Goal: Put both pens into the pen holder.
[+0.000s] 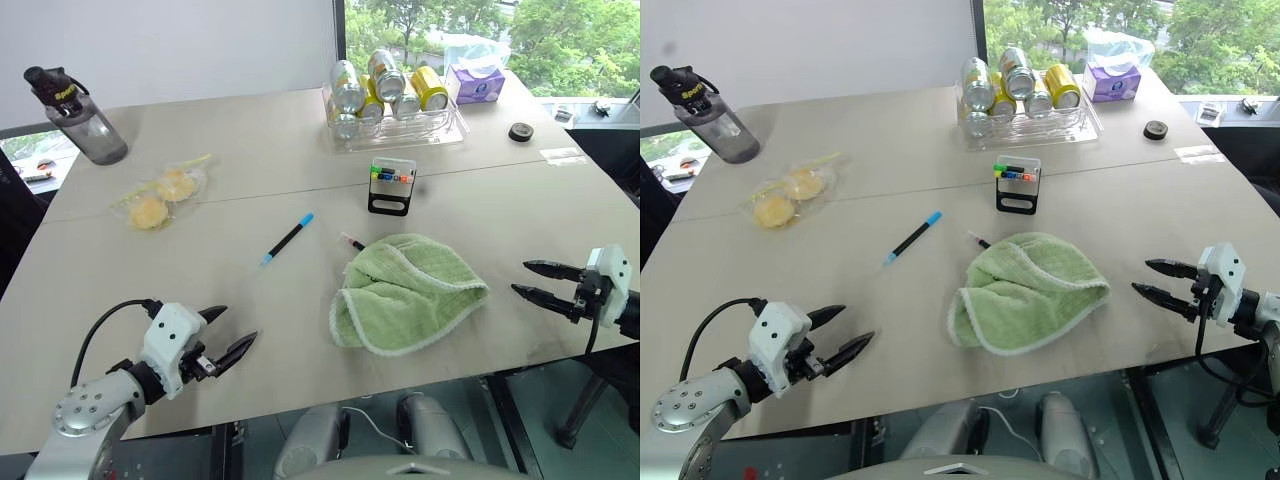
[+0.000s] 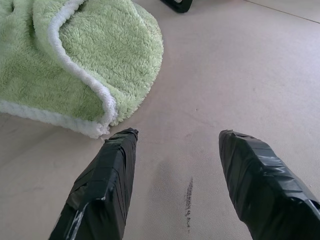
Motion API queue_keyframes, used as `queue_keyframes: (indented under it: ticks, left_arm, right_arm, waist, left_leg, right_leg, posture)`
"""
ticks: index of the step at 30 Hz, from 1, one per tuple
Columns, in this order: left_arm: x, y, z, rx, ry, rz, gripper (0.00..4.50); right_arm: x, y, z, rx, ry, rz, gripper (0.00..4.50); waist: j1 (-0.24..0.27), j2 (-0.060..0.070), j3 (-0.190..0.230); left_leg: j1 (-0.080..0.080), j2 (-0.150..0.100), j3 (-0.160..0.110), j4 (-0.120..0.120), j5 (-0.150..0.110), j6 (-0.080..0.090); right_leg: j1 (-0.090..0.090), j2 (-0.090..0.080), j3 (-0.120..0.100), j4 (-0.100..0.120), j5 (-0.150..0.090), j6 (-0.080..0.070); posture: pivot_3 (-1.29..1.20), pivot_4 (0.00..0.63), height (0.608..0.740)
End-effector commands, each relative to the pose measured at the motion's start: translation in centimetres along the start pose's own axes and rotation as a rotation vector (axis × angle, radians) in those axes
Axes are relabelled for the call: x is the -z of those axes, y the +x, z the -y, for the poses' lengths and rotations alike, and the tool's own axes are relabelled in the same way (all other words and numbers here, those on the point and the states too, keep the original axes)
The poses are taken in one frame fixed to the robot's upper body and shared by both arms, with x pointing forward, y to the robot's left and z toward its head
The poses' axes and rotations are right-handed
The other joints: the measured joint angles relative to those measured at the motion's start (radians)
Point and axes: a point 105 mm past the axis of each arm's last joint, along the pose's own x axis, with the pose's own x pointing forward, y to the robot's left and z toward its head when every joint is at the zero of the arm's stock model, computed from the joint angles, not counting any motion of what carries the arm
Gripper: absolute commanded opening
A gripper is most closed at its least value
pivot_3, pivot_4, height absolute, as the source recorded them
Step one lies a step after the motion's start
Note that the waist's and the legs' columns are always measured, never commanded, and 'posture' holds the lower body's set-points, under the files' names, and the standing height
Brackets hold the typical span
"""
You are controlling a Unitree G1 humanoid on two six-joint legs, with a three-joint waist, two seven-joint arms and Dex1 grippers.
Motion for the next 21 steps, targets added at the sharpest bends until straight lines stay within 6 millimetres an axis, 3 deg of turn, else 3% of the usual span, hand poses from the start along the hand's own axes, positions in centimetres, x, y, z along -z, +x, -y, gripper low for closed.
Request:
queue_keyframes:
  ticks: [1, 21]
  left_arm:
    - [-0.45, -0.44, -0.81, -0.039, 0.034, 0.021, 3.84]
    - [-1.0, 0.19, -1.28, -0.039, 0.052, 0.056, 3.84]
  right_arm:
    - [-0.84, 0.13, 0.3, 0.001, -0.048, 0.022, 2.78]
    - [-1.15, 0.11, -0.33, -0.001, -0.009, 0.018, 2.78]
  waist:
    - [0.0, 0.0, 0.0]
    - [0.0, 0.001, 0.0]
  left_leg:
    - [0.0, 0.0, 0.0, 0.0, 0.0, 0.0]
    - [0.0, 0.0, 0.0, 0.0, 0.0, 0.0]
  right_leg:
    - [0.0, 0.0, 0.0, 0.0, 0.0, 0.0]
    - [0.0, 0.0, 0.0, 0.0, 0.0, 0.0]
  posture:
    - [0.0, 0.15, 0.739]
    - [0.0, 0.15, 0.739]
